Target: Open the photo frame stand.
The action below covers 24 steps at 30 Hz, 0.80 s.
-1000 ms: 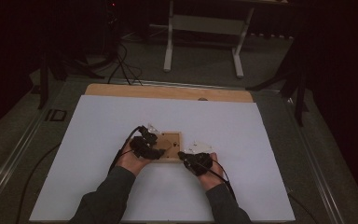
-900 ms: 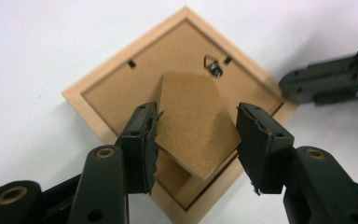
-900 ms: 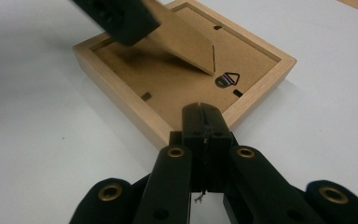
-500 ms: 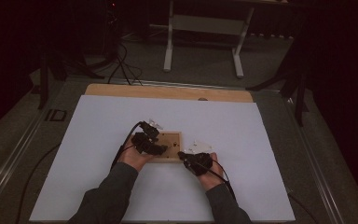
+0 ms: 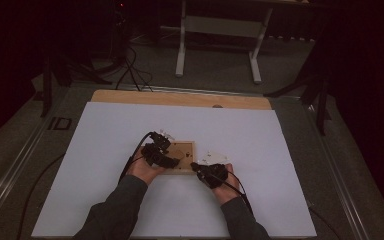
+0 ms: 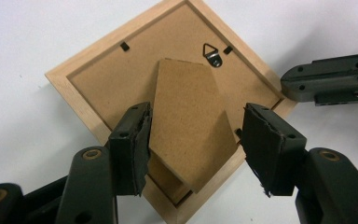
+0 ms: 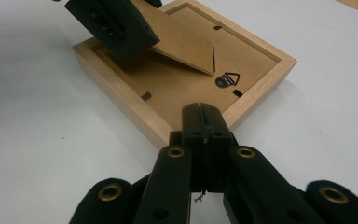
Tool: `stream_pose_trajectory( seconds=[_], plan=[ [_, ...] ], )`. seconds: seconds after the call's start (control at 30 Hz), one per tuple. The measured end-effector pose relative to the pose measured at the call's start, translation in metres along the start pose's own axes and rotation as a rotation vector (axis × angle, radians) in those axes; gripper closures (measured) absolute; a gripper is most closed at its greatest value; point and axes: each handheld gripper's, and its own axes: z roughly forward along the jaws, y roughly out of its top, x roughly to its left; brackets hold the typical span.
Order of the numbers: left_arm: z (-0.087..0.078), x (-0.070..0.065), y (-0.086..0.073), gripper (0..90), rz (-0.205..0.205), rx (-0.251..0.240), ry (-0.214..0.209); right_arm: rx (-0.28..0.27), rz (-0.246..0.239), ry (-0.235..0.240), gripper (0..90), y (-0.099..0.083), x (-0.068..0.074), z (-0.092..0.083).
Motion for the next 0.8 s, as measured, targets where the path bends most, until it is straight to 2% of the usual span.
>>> stream_pose_trajectory(
  seconds=[0.17,0.37,0.63,0.67,0.8],
  plan=[
    [0.003,0.002,-0.001,44.1,-0.004,0.033,0.0,0.0,0.0,-0.001,89.8,0.0,0.0,0.0],
    [0.003,0.004,-0.002,49.3,-0.017,0.039,-0.019,0.0,0.001,-0.001,89.8,0.0,0.0,0.0],
    [0.003,0.01,-0.001,48.4,-0.057,0.038,-0.074,0.0,0.001,-0.001,89.8,0.0,0.0,0.0],
    [0.003,0.013,-0.001,47.8,-0.072,0.043,-0.097,0.0,0.001,-0.001,89.8,0.0,0.0,0.0],
    [0.004,0.016,-0.002,47.8,-0.088,0.058,-0.11,0.0,0.002,-0.001,89.8,0.0,0.0,0.0]
  ],
)
